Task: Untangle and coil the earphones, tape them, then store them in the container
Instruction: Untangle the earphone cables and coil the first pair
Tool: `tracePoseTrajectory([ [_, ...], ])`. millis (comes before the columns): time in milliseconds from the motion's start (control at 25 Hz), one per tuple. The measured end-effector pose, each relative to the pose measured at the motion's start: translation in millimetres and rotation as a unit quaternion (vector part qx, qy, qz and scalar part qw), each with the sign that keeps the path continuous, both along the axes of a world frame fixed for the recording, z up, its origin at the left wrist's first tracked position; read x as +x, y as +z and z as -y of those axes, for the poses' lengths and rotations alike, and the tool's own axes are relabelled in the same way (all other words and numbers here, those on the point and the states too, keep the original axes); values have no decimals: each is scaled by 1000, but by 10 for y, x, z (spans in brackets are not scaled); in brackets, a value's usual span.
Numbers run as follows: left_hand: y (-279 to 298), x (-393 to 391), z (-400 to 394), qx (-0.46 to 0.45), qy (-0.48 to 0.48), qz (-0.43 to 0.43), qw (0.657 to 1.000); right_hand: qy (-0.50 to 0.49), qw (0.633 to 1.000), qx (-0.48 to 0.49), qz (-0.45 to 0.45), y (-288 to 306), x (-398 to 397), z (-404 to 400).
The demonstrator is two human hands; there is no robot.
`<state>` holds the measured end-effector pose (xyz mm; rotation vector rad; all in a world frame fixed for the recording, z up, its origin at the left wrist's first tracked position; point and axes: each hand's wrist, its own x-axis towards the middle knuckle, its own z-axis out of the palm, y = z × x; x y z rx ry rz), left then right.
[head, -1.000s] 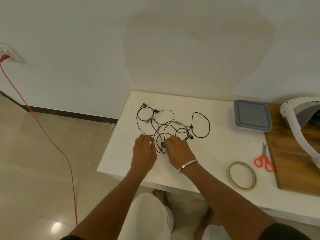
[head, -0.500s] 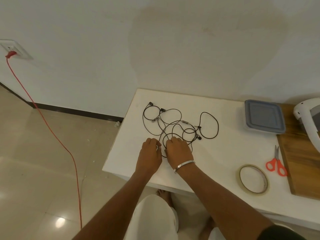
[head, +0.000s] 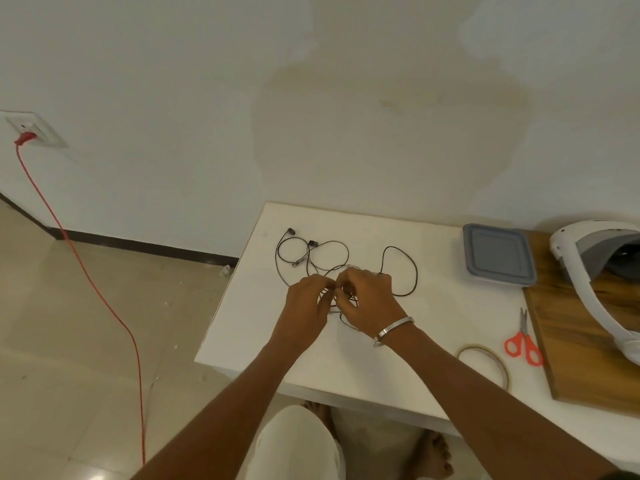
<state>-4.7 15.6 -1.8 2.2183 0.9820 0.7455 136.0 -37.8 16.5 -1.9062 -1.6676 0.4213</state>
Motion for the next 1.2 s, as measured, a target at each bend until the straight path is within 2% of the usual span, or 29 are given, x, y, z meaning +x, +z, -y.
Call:
tracePoseTrajectory([
  [160,370,151,-11,-63,-10,77,995,-12,997,2,-75,311,266,86],
  [320,623,205,-27,-121,54,146,980,6,997,-77,19,409,466,223],
  [360,663,216,-27,-139,53,153,977,5,996,-81,20,402,501,261],
  [440,723,247,-10,-195,42,167,965,5,998,-60,-26,407,498,311],
  [560,773,350,63,-289,55,188,937,-6,989,-11,-148,484,323,293],
  [680,801,430,108,-332,91,185,920,-22,974,-17,-224,531,149,245],
  [760,841,416,91,-303,112,145,935,-30,974,-20,-222,539,130,235],
  [840,882,368,51,-228,135,48,963,-39,979,-3,-200,550,164,244],
  [920,915,323,60,-192,153,-2,969,-44,982,23,-182,569,216,252],
  [1000,932,286,107,-121,89,4,989,-30,983,31,-176,607,257,259],
  [1080,935,265,148,-48,-39,9,998,-5,985,28,-168,637,289,255],
  [1120,952,255,169,-37,-77,2,996,4,987,25,-161,645,303,253],
  [1200,977,245,150,-34,-90,-13,995,5,988,18,-150,658,334,255],
])
